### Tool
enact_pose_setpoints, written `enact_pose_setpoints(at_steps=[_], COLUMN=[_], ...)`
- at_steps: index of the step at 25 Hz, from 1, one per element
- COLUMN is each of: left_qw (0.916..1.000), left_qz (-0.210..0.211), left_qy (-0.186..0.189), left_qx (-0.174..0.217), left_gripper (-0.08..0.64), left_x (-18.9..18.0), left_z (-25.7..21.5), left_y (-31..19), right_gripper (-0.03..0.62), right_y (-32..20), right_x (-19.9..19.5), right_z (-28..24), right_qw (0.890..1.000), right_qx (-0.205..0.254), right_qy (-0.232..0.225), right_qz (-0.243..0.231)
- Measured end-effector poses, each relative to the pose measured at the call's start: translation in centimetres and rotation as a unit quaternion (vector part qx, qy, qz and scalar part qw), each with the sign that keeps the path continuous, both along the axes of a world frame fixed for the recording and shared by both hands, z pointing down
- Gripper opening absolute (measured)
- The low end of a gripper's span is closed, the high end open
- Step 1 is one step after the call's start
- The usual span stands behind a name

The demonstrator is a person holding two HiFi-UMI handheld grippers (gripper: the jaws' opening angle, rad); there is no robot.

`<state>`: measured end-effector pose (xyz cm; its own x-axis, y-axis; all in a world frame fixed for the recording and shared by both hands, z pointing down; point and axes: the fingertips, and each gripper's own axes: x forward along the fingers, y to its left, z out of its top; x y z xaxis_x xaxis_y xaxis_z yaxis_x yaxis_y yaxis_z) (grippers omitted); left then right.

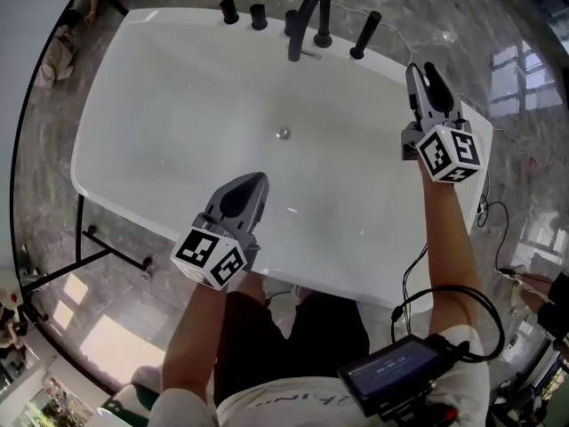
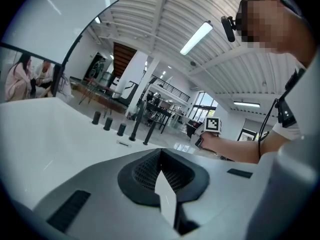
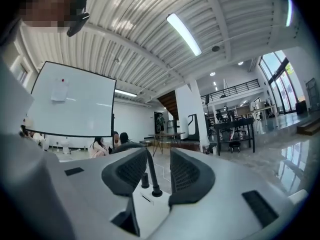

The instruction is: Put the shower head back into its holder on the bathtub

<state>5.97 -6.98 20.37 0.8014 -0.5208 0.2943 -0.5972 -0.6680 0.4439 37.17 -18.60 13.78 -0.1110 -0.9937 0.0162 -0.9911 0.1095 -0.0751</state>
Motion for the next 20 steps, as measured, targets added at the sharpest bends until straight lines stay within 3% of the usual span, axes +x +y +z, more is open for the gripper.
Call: enact_pose_setpoints(at_steps=[6, 12, 17, 20], left_qw=[0.9972, 0.9952, 0.9947, 0.9945], left_qz=[0.029, 0.025, 0.000, 0.009], left_qy=[-0.025, -0.041, -0.040, -0.037], left_qx=[0.064, 0.086, 0.095, 0.098], left_gripper=[0.014, 0.014, 0.014, 0.014], left_x=[1.2, 0.2, -1.8, -2.1], left_z=[-7.1, -13.1, -18.1, -19.9], left_y=[4.6, 11.6, 16.2, 17.5], right_gripper=[0.051, 0.029, 0.012, 0.012], right_y=[9.4, 21.1, 29.4, 32.7], right_x=[-0.7, -3.2, -7.4, -11.2], right_z=[-7.8, -9.4, -11.2, -11.7], right_qw=[1.000, 1.000, 0.997, 0.996], right_qx=[0.021, 0.004, -0.004, -0.017], right_qy=[-0.006, -0.016, -0.048, -0.052], right_qz=[-0.021, -0.026, -0.055, -0.071])
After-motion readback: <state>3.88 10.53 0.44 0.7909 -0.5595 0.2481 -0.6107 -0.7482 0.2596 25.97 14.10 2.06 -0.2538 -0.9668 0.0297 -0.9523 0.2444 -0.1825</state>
